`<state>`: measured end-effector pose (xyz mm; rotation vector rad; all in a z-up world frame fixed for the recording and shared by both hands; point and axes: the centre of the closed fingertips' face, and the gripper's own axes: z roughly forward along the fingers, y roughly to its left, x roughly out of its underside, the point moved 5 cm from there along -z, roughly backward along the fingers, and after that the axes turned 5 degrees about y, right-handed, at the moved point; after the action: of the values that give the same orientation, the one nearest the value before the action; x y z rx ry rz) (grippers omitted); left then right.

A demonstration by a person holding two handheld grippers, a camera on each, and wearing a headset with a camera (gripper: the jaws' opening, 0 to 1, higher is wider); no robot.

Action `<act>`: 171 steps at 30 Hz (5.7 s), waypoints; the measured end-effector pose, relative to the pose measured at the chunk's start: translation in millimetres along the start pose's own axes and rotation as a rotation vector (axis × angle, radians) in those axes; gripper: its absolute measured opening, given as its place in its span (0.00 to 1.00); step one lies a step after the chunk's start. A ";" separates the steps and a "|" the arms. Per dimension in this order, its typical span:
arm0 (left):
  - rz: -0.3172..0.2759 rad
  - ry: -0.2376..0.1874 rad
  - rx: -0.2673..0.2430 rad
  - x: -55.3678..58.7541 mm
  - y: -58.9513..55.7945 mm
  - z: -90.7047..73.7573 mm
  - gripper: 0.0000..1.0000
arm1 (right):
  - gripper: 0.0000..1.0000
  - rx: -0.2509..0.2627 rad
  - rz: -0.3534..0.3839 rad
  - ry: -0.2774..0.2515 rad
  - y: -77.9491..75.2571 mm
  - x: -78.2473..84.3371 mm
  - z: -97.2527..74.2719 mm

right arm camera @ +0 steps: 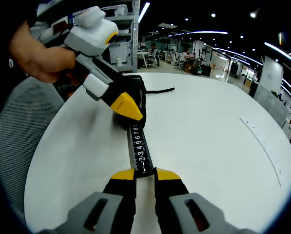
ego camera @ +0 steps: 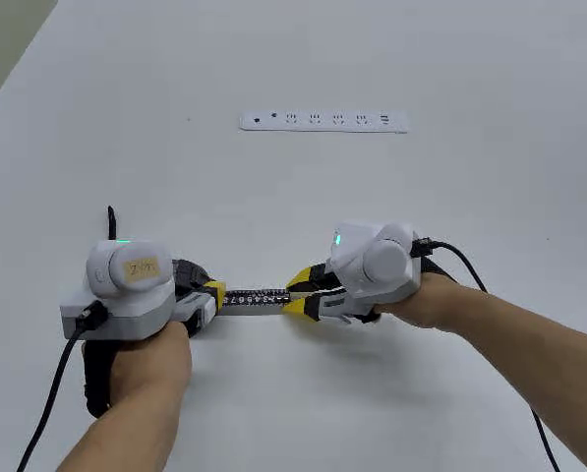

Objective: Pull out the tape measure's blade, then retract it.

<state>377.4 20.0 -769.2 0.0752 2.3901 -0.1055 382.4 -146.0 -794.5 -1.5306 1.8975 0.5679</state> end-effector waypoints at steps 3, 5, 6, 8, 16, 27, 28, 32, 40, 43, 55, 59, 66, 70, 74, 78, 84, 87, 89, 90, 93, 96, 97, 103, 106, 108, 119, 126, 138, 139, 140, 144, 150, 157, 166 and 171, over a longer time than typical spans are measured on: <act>0.001 0.001 0.001 0.4 -0.2 0.1 0.62 | 0.13 -0.001 0.000 -0.003 1.0 -3.2 3.7; 0.001 0.001 0.001 0.5 -0.3 0.2 0.62 | 0.13 -0.002 0.001 -0.005 1.9 -5.7 6.2; 0.001 0.001 0.001 0.5 -0.3 0.3 0.62 | 0.13 -0.003 0.001 -0.006 2.1 -6.5 7.2; 0.001 0.001 0.002 0.6 -0.5 -0.2 0.62 | 0.13 -0.005 0.000 -0.009 2.9 -9.1 9.5; -0.004 0.003 0.005 0.4 -0.9 -1.8 0.62 | 0.13 -0.006 -0.003 -0.016 5.8 -20.0 19.9; -0.009 0.004 0.007 0.6 -0.3 -1.2 0.63 | 0.13 -0.011 -0.005 -0.023 8.8 -32.1 32.9; -0.009 0.004 0.007 0.6 -0.2 -1.1 0.63 | 0.13 -0.011 -0.005 -0.024 9.2 -33.3 33.8; -0.015 0.004 0.008 0.3 0.4 -0.9 0.63 | 0.13 -0.012 -0.007 -0.028 10.9 -40.2 39.7; -0.014 0.005 0.011 -0.3 1.0 -1.0 0.63 | 0.13 -0.013 -0.005 -0.036 14.4 -51.4 50.6; -0.014 0.004 0.010 -0.6 1.3 -0.4 0.63 | 0.13 -0.012 -0.014 -0.034 14.2 -51.7 50.6; -0.021 0.000 0.013 0.0 1.2 0.0 0.64 | 0.13 -0.011 -0.020 -0.038 14.3 -49.7 49.0; -0.021 0.001 0.016 0.3 1.1 -0.3 0.64 | 0.13 -0.014 -0.004 -0.040 14.7 -48.9 48.6; -0.022 0.000 0.022 0.5 1.0 0.1 0.65 | 0.14 -0.007 -0.017 -0.039 15.4 -48.6 50.1; -0.023 0.002 0.024 0.4 1.0 0.5 0.65 | 0.14 -0.004 -0.009 -0.040 14.8 -48.5 50.2; -0.024 0.002 0.024 0.5 1.0 0.7 0.65 | 0.14 -0.003 -0.013 -0.038 15.2 -48.7 50.4; -0.025 0.011 0.024 0.2 0.8 0.6 0.65 | 0.14 0.002 -0.020 -0.030 15.5 -49.0 50.8; -0.030 0.023 0.025 0.0 0.7 1.2 0.66 | 0.14 0.007 -0.025 -0.019 15.5 -50.0 50.9; -0.041 0.029 0.028 0.4 0.9 1.3 0.66 | 0.14 0.013 -0.033 -0.015 15.9 -50.0 50.6; -0.043 0.031 0.029 0.5 0.5 0.9 0.66 | 0.15 0.015 -0.033 -0.013 15.7 -49.9 50.2; -0.043 0.032 0.030 0.6 0.5 0.8 0.66 | 0.15 0.017 -0.034 -0.012 15.5 -49.8 49.9; -0.045 0.036 0.036 0.4 1.1 1.3 0.66 | 0.16 0.022 -0.035 -0.014 14.3 -49.6 47.6; -0.048 0.040 0.043 0.8 1.4 1.0 0.66 | 0.17 0.028 -0.033 -0.015 14.5 -49.9 45.3; -0.048 0.040 0.044 0.7 1.3 0.9 0.66 | 0.17 0.030 -0.034 -0.014 14.5 -49.8 44.9; -0.035 0.030 0.048 -1.4 1.2 -2.4 0.66 | 0.19 0.050 -0.024 -0.021 13.9 -48.7 39.2; -0.026 0.024 0.051 -3.1 2.3 -4.2 0.67 | 0.22 0.052 -0.022 -0.022 13.9 -47.6 35.2; -0.015 0.012 0.061 -6.1 1.9 -6.0 0.68 | 0.24 0.055 -0.021 -0.023 13.5 -46.2 32.4; 0.051 0.016 0.111 -10.0 4.1 -13.5 0.76 | 0.39 0.094 0.071 -0.044 8.1 -34.8 13.3; 0.105 0.029 0.164 -8.6 3.5 -16.9 0.79 | 0.50 0.109 0.100 -0.042 9.1 -27.7 -0.3; 0.189 0.011 0.262 -5.5 8.7 -20.3 0.85 | 0.67 0.161 0.177 -0.046 11.7 -14.6 -26.6; 0.197 0.004 0.280 -5.4 7.5 -21.0 0.87 | 0.69 0.167 0.187 -0.046 12.1 -12.9 -29.1; 0.200 0.003 0.291 -5.1 6.9 -21.5 0.88 | 0.70 0.169 0.187 -0.045 12.4 -12.3 -30.7; 0.198 -0.014 0.327 -4.7 6.6 -23.1 0.90 | 0.77 0.185 0.214 -0.047 13.8 -9.5 -38.1; 0.245 -0.028 0.344 -4.2 7.5 -24.3 0.97 | 0.86 0.219 0.249 -0.055 13.8 -5.6 -49.2; 0.283 -0.051 0.371 -8.0 7.4 -26.8 1.00 | 0.94 0.241 0.286 -0.061 15.7 0.2 -58.0; 0.335 -0.072 0.433 -10.8 4.3 -34.2 1.00 | 1.00 0.259 0.308 -0.084 20.6 2.5 -71.1; 0.380 -0.074 0.467 -8.5 3.6 -38.6 1.00 | 1.00 0.270 0.308 -0.085 24.5 3.5 -78.6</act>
<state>357.9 27.2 -735.4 0.7245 2.1892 -0.4729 342.4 -195.8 -742.5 -1.0375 2.0624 0.4768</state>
